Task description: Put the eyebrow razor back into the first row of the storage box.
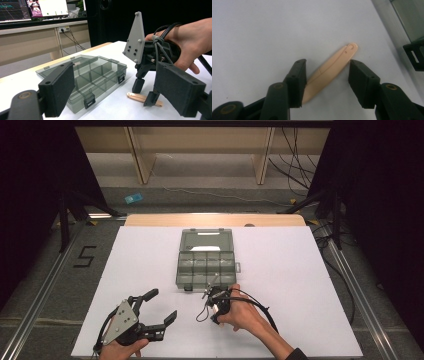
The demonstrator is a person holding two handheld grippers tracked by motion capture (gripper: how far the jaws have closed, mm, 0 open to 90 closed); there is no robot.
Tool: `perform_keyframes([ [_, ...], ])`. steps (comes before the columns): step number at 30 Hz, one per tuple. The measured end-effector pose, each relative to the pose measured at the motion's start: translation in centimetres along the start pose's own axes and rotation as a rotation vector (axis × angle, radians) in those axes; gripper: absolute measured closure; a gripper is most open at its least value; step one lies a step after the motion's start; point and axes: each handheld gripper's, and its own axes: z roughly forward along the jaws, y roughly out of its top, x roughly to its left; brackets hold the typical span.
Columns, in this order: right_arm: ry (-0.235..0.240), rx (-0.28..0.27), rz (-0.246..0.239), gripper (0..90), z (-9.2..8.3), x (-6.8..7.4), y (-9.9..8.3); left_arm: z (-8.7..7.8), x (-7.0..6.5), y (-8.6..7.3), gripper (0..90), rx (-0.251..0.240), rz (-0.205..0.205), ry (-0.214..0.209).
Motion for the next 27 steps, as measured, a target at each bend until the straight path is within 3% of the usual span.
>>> perform_keyframes([
  [6,0.014,0.009,-0.046,61.5,-0.12,0.02,0.01,-0.01,0.00,0.00,15.9,0.000,0.001,-0.001],
  [18,0.027,0.031,-0.078,73.4,-0.07,-0.55,0.40,0.01,-0.03,-0.03,15.9,0.004,0.003,0.000],
  [24,0.014,0.041,-0.105,74.2,-0.09,-0.47,0.55,0.01,-0.02,-0.02,15.9,0.003,0.004,0.000],
  [27,0.005,0.046,-0.147,74.1,-0.13,-0.66,0.54,-0.01,0.00,0.00,15.9,0.001,0.002,-0.001],
])
